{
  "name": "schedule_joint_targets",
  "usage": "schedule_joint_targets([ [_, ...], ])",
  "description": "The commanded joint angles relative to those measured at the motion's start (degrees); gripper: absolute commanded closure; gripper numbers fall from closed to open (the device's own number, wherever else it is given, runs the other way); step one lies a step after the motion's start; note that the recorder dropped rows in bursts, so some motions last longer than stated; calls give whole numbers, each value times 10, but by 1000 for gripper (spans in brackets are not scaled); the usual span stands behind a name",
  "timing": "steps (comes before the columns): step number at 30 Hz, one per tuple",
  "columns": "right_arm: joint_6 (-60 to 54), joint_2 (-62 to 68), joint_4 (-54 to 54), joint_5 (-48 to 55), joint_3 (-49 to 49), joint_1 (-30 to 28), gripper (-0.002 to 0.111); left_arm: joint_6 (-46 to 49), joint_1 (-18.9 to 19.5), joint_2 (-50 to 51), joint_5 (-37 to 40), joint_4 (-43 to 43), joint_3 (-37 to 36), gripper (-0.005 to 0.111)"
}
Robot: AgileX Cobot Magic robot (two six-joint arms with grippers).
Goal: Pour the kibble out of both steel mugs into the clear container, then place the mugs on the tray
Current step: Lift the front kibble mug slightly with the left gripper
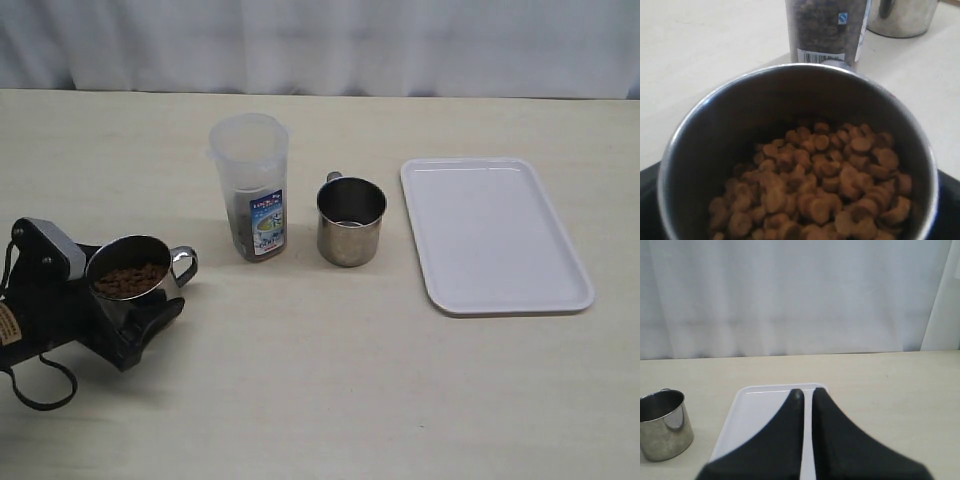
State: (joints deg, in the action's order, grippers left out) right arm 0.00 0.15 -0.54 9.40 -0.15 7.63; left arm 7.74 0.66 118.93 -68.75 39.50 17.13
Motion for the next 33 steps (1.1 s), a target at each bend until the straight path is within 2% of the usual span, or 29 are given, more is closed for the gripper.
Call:
schedule_joint_targets([
  [1, 0, -2, -4, 1, 2, -1, 104, -7, 3, 7, -12, 5, 17, 2],
  [14, 0, -2, -4, 1, 2, -1, 104, -21, 4, 17, -12, 28, 44, 2],
  [20, 0, -2, -4, 1, 2, -1, 104, -40, 42, 17, -6, 96, 78, 2],
  [25, 0, -2, -4, 1, 2, -1, 104, -35, 53, 29, -3, 102, 99, 2],
  [31, 0, -2, -4, 1, 2, -1, 104, -77, 54, 45, -3, 148, 122, 2],
  [33, 0, -2, -4, 1, 2, -1, 104, -77, 54, 45, -2, 149, 122, 10],
])
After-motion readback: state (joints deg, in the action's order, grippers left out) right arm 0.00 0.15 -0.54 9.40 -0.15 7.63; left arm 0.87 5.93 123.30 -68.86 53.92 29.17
